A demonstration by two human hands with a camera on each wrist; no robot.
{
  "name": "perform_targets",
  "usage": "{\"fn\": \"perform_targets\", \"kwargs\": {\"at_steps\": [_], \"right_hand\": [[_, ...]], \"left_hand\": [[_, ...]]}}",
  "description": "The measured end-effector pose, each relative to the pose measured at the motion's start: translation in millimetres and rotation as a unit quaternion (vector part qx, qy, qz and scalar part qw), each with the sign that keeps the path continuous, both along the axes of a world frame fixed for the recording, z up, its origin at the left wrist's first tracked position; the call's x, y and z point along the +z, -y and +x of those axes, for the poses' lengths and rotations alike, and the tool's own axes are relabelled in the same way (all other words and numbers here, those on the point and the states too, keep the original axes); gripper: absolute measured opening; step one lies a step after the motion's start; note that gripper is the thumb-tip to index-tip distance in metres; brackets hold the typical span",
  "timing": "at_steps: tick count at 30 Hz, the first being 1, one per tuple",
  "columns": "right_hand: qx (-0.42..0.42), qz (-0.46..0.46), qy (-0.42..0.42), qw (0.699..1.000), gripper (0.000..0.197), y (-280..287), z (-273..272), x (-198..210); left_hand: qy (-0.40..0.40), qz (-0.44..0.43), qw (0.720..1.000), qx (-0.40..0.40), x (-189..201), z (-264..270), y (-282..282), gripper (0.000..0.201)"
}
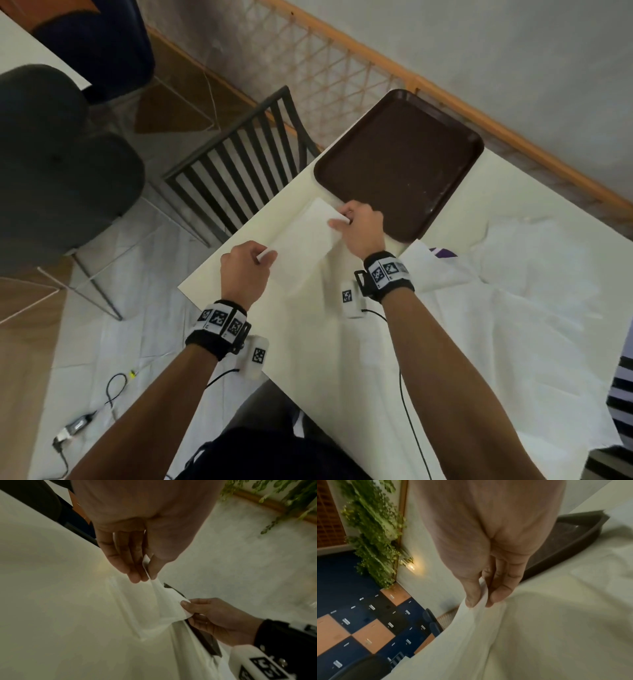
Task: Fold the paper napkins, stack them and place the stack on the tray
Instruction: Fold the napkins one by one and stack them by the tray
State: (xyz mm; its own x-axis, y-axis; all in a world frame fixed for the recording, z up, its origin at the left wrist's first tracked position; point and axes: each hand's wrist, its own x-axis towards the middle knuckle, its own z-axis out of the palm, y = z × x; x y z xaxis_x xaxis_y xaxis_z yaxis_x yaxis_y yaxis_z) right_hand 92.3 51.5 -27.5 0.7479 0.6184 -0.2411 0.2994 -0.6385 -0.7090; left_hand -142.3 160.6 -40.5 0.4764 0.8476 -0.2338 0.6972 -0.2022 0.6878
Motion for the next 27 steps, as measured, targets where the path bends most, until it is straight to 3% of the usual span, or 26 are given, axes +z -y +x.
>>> {"fn": "perform_targets", "kwargs": {"at_steps": [3,8,13,17,20,24,27], "right_hand": [[0.001,-0.016,0.0,1.0,0.026,-11.4,-6.1,-10.2],[0.035,-0.064,0.07,0.995,0.025,-21.1,-16.3,-14.5],[0.021,0.003,0.087,0.996,0.031,7.9,-21.4,11.9],[0.043,0.042,0.115,0.992,0.019,80.8,-10.4,37.1],[0.115,-0.064,0.127,0.983,0.024,146.7,7.3,46.8],[0.189,-0.255,0.093,0.944,0.054,211.3,33.7,51.3],[0.248,-0.314,0.127,0.908,0.045,230.3,47.5,54.5]], "left_hand": [[-0.034,0.019,0.999,0.001,-7.1,1.1,-1.6,0.019],[-0.073,0.015,0.997,-0.01,-11.3,4.4,4.5,0.019],[-0.02,0.105,0.994,-0.018,5.4,4.5,28.3,0.044],[0.069,0.075,0.988,-0.117,19.6,13.2,71.9,0.026],[0.078,0.028,0.972,-0.221,20.9,30.8,107.1,0.015],[0.099,-0.006,0.948,-0.302,22.3,53.9,152.6,0.011],[0.114,-0.026,0.938,-0.327,20.6,66.7,178.4,0.017]]}}
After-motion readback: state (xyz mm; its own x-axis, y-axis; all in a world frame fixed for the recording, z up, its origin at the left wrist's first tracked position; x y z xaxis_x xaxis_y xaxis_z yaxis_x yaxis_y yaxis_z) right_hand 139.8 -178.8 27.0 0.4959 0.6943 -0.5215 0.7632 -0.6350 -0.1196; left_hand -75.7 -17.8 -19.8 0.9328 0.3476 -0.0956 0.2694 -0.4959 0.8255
